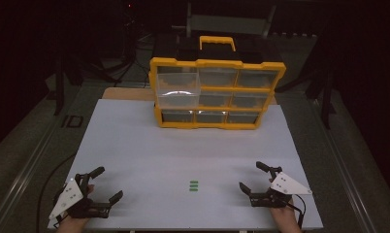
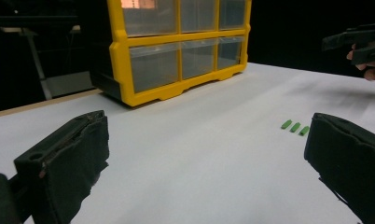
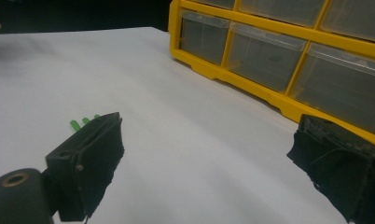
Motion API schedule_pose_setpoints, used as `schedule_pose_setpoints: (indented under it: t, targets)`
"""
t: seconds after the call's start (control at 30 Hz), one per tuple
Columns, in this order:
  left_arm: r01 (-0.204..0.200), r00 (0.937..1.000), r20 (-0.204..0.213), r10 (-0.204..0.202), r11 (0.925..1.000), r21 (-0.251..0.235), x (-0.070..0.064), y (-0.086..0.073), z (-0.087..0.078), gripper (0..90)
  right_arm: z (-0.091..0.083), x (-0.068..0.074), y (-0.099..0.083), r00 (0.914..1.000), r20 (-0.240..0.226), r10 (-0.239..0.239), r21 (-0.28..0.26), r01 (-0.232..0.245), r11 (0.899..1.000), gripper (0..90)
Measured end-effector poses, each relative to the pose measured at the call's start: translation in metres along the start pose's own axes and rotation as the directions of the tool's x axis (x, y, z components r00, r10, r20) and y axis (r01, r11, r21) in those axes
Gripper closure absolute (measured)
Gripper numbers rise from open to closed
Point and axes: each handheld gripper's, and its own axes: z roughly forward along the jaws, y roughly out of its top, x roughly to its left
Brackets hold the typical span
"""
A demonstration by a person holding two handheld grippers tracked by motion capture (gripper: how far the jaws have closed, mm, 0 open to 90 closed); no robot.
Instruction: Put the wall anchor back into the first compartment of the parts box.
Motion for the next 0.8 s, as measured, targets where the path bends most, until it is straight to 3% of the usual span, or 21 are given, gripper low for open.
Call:
schedule_pose_setpoints:
  t: [0.57,0.73,0.8]
  targets:
    - [0.025,0.9997,-0.005,-0.025,0.9997,0.004,0.002,-0.0014,0.001,0.0,-0.0023,0.0021,0.0019,0.9997,0.023,0.004,0.009,-0.005,1.0,8.3]
    - [0.024,0.9996,0.014,-0.024,0.9997,0.01,0.0014,-0.0004,0.0044,0.0,-0.0018,0.0017,0.0023,0.9996,0.026,-0.003,0.003,0.003,1.0,8.3]
    - [0.019,0.9988,0.045,-0.02,0.9997,0.013,0.0001,0.0041,0.0074,0.0,-0.0018,0.0015,0.0026,0.9997,0.026,0.0,-0.001,0.0,1.0,8.3]
